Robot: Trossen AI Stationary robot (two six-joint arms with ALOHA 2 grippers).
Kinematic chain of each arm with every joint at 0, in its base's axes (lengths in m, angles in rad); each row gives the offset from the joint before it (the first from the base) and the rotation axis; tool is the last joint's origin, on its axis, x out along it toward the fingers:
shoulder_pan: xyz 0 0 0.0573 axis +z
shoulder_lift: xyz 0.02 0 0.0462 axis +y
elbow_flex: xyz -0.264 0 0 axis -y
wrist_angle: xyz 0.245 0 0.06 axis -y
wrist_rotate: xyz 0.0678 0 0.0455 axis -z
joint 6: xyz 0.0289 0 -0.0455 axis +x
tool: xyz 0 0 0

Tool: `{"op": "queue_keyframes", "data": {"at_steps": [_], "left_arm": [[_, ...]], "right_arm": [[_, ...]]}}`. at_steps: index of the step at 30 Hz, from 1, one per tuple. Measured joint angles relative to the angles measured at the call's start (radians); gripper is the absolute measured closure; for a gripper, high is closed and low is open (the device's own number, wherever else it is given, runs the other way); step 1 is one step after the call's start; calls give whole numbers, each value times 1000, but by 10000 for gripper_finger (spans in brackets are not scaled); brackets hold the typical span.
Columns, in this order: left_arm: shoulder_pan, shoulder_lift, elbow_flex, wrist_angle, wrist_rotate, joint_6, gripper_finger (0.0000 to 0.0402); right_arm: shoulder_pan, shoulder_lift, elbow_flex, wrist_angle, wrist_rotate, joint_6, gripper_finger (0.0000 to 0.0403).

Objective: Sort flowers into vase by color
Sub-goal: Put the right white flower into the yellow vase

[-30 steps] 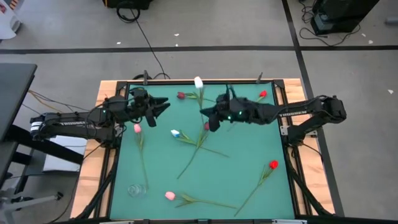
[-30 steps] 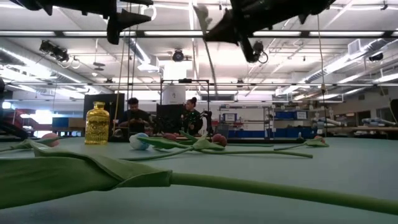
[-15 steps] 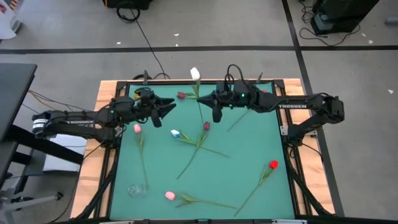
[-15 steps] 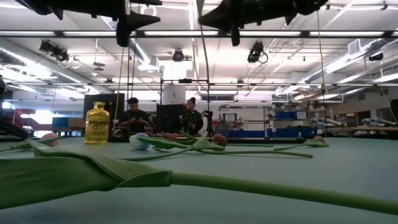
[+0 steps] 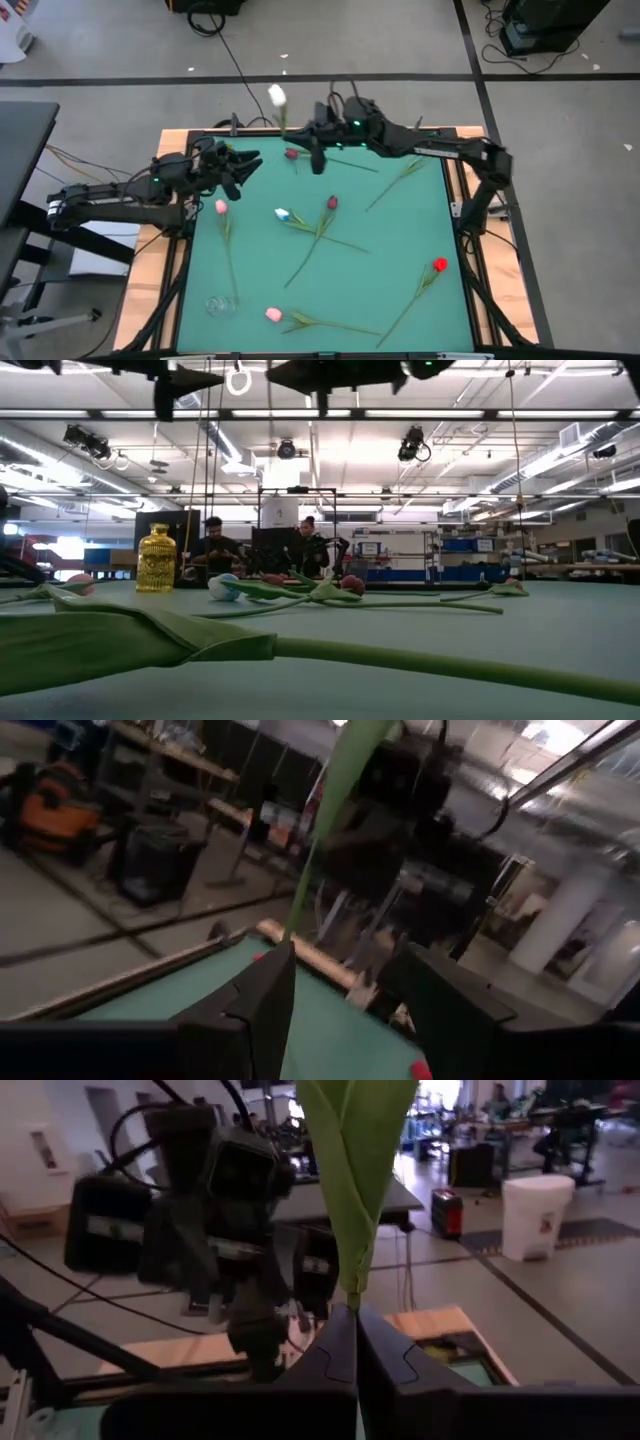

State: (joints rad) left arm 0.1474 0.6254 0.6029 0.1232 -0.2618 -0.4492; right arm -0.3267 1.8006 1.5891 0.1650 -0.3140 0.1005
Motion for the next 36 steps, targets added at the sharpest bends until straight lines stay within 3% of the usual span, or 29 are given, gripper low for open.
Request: {"op": "queue_keyframes", "data": {"at_steps": [8, 16, 27, 36], "left_arm": [[0, -143, 0, -88, -90, 76, 214], [29, -101, 0, -64, -193, 180, 214], [93, -10, 0, 87, -155, 210, 152], [184, 74, 0, 219, -7, 201, 167]], "right_arm": [[-3, 205, 283, -80, -79, -18, 402], [4, 279, 386, -158, -98, -23, 401], [5, 274, 387, -159, -108, -29, 401], [6, 273, 387, -167, -129, -25, 401]]}}
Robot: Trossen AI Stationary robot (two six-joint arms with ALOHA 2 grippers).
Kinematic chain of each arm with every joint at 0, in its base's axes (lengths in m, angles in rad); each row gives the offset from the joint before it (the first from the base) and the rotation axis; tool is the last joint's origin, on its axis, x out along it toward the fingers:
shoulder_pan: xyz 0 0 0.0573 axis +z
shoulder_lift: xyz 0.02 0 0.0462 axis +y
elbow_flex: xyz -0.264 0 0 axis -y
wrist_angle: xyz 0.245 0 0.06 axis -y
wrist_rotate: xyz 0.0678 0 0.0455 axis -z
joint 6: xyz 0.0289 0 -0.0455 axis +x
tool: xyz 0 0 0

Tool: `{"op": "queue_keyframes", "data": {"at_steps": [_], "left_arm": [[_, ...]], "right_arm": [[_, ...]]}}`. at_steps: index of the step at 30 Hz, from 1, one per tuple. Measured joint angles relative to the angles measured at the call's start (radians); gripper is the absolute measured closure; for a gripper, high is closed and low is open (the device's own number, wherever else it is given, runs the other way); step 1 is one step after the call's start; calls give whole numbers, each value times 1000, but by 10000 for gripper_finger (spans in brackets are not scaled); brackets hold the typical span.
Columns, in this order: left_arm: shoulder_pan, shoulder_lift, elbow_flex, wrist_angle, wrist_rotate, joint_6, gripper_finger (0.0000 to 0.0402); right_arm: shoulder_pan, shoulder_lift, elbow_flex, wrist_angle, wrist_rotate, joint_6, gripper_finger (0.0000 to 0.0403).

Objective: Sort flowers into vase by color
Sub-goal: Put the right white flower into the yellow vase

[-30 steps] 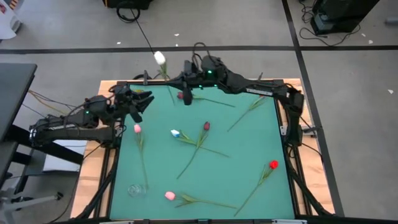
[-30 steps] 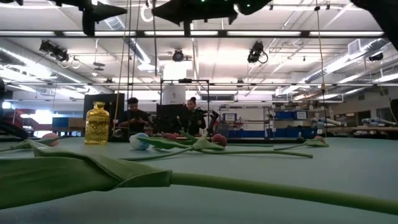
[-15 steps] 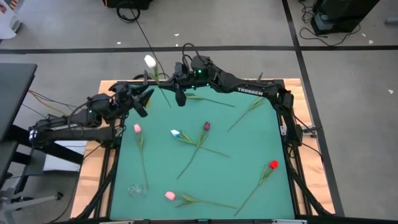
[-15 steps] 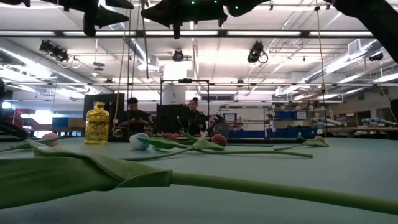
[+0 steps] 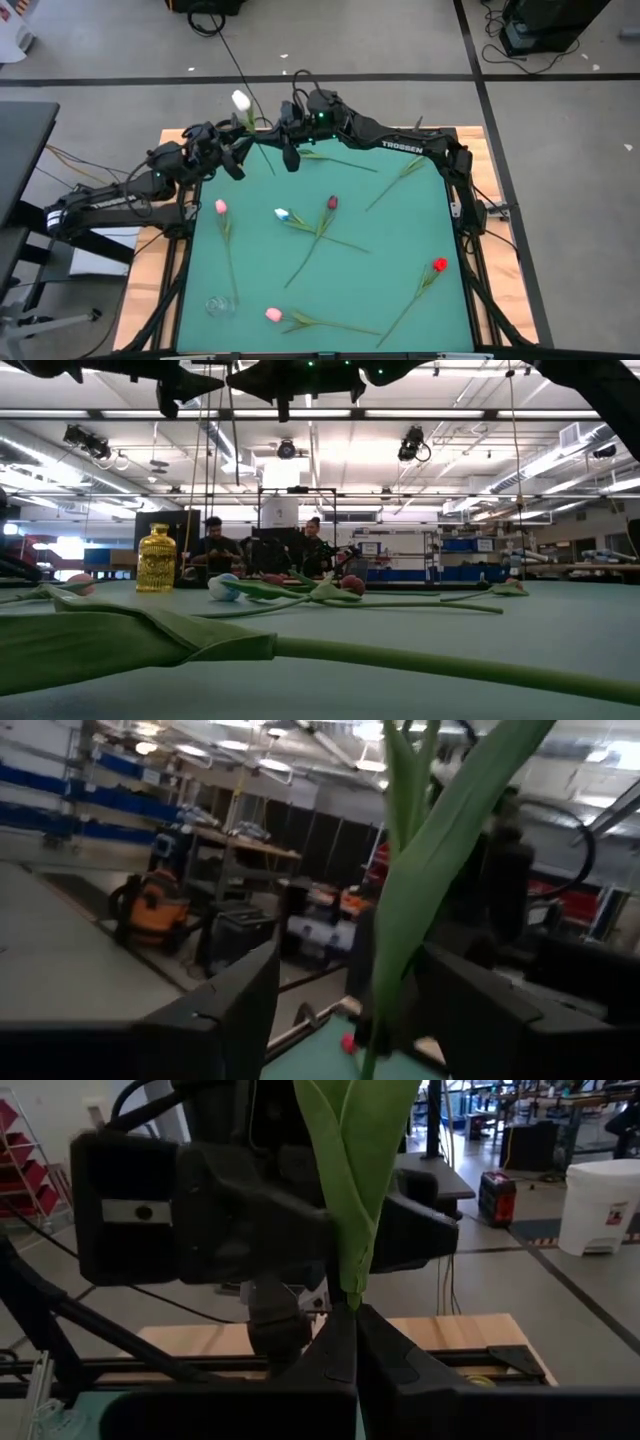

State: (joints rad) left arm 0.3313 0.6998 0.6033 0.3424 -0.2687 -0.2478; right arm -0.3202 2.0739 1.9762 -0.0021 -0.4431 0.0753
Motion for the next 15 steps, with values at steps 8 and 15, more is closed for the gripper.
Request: {"op": "queue_keyframes", "data": {"at_steps": [8, 15], "left_arm": [[25, 35, 0, 11, 92, -38, 238], [26, 51, 0, 63, 103, -14, 330]], "right_arm": [[0, 0, 0, -1, 1, 0, 401], [0, -1, 0, -1, 3, 0, 400]]}}
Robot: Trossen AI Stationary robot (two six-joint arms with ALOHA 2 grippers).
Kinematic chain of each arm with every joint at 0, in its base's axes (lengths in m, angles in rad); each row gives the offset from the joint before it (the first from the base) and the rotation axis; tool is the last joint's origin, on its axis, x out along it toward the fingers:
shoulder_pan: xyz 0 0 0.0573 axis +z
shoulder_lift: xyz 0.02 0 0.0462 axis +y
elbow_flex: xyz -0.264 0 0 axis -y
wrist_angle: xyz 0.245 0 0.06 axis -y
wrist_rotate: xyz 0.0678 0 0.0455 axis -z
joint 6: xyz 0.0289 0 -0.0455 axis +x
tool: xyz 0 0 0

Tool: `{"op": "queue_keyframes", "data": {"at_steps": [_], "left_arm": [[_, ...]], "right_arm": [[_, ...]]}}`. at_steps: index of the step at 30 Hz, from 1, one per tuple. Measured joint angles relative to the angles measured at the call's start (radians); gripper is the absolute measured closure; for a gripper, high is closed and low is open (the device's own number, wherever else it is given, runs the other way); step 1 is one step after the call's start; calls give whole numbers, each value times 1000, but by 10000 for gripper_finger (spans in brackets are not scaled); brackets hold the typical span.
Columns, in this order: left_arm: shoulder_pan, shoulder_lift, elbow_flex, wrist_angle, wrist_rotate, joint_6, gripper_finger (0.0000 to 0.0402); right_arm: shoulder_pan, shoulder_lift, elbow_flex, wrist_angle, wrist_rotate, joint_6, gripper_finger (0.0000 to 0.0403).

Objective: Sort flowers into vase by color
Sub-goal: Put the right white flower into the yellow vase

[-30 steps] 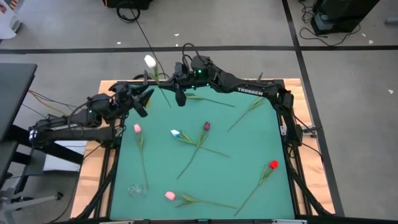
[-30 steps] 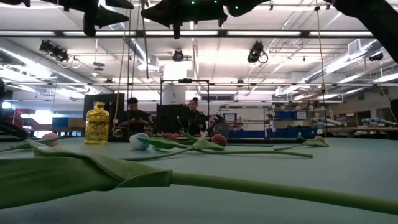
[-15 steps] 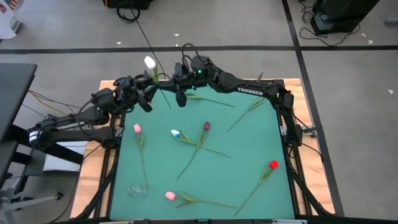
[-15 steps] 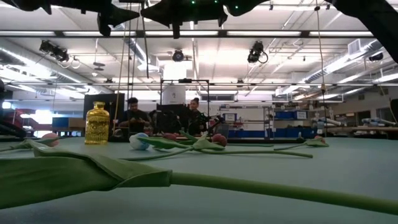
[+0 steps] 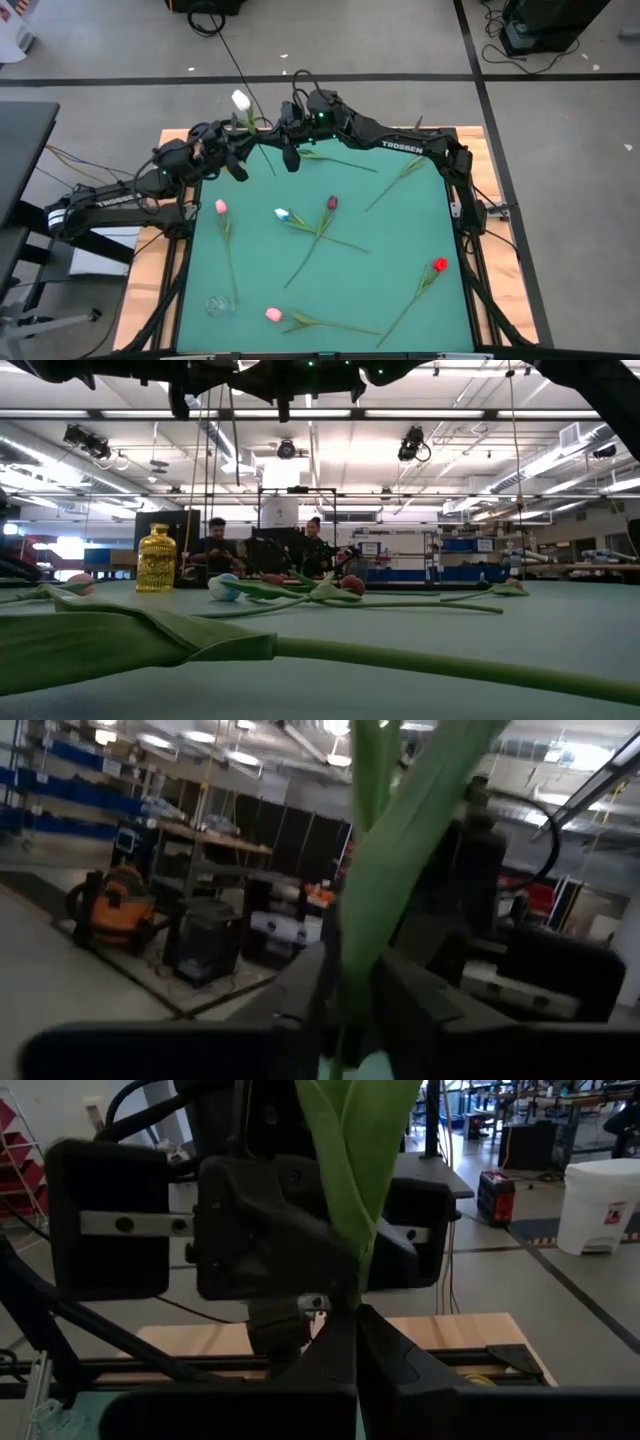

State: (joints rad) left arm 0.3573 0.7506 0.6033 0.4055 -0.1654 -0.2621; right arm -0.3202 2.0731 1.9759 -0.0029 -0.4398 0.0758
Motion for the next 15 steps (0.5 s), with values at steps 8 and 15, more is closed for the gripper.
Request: {"op": "queue_keyframes", "data": {"at_steps": [8, 15], "left_arm": [[0, -6, 0, 7, -2, 47, 389], [6, -37, 53, -103, -18, 95, 391]], "right_arm": [[-13, -1, 0, -3, 1, 37, 340], [-38, -67, -2, -148, 53, 2, 274]]}}
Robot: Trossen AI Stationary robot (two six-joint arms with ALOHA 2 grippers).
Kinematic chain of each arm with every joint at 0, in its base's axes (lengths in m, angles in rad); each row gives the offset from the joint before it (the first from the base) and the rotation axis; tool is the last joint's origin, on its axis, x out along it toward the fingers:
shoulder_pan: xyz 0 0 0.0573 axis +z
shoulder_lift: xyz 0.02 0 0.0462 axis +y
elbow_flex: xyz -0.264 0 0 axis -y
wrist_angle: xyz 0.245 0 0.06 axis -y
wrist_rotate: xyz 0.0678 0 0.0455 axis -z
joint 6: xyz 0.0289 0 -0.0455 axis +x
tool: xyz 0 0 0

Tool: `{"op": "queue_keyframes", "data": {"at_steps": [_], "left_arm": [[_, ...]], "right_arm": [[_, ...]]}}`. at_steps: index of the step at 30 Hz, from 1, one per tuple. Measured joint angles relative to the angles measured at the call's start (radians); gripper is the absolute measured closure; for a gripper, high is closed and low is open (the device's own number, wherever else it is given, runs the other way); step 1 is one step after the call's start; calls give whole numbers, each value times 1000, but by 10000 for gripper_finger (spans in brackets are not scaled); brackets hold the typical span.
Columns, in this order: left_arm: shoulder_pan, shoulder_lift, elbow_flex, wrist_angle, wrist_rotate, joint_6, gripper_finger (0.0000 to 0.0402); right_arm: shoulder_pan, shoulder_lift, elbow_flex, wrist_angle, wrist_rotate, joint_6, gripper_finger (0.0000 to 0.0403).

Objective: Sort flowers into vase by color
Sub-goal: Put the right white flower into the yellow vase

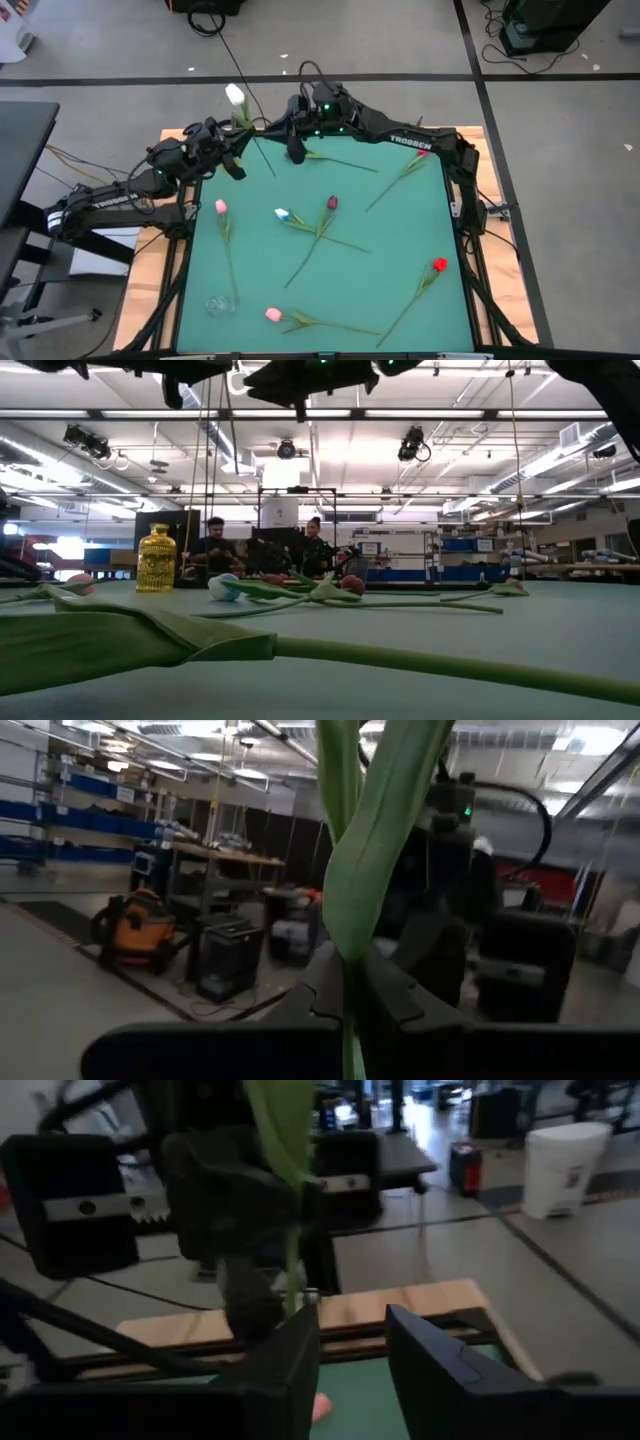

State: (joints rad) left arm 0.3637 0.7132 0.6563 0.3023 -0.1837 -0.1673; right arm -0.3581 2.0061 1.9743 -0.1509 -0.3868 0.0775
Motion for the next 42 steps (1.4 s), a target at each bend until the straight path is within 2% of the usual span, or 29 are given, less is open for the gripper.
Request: {"op": "queue_keyframes", "data": {"at_steps": [5, 9, 18, 25, 30, 33, 42], "left_arm": [[0, 1, 162, -306, -4, 90, 391], [0, 4, 273, -441, -6, 137, 391], [0, 4, 385, -523, -60, 163, 390], [10, 13, 385, -539, -92, 161, 390], [90, 37, 385, -517, -92, 144, 389], [142, 58, 385, -506, -53, 109, 389], [209, 71, 385, -543, -57, 120, 389]], "right_arm": [[-24, -86, -12, -37, -38, -28, 271], [-47, -225, -86, -44, 23, -103, 281], [-92, -555, -413, -50, 56, -50, 282], [-67, -760, -569, -47, 190, -21, 259], [-68, -793, -577, -45, 207, -18, 254], [-62, -799, -578, -46, 205, -3, 254], [-62, -798, -577, -40, 203, 6, 254]]}}
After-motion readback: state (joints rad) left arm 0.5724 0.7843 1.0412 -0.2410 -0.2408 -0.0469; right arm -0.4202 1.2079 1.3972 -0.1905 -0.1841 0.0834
